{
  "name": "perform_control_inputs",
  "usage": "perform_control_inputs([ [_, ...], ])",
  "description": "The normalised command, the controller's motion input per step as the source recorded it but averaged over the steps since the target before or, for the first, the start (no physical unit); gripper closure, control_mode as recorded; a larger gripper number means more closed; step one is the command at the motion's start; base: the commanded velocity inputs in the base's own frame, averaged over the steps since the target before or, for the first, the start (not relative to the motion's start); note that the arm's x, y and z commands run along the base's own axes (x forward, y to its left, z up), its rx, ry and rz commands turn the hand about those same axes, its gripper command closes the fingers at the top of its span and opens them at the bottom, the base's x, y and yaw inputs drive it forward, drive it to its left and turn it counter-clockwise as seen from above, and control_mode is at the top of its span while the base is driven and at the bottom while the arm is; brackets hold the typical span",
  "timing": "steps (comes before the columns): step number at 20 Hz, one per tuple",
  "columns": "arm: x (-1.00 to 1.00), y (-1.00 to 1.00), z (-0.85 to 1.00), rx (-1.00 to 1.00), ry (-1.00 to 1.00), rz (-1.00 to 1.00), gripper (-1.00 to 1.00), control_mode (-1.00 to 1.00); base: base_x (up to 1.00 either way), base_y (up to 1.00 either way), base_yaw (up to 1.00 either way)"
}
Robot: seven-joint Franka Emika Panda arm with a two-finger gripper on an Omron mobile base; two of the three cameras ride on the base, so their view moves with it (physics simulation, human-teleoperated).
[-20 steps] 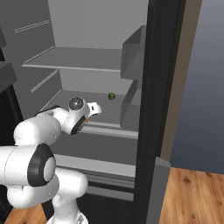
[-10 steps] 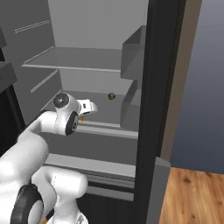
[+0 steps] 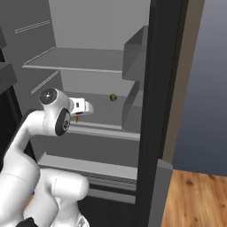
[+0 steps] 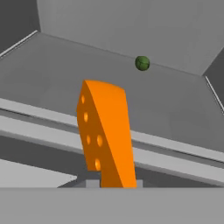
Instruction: Pick the cheese from the fridge and the cheese grater from the cabinet and place them next to the salad bowl.
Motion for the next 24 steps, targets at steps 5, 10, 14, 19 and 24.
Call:
perform_control_inputs([
  [5,-0.57,0.00,0.41,0.10,0.02,-0.04,1.00,-1.00,0.00,0.00,0.00],
  [10,-0.57,0.00,0.31,0.16,0.01,-0.02,1.00,-1.00,0.00,0.00,0.00],
  [14,-0.49,0.00,0.21,0.12,0.00,-0.05,1.00,-1.00,0.00,0.00,0.00],
  [19,-0.42,0.00,0.25,0.01,0.00,-0.03,1.00,-1.00,0.00,0.00,0.00],
  [24,-0.38,0.00,0.21,0.00,0.00,0.00,1.00,-1.00,0.00,0.00,0.00],
])
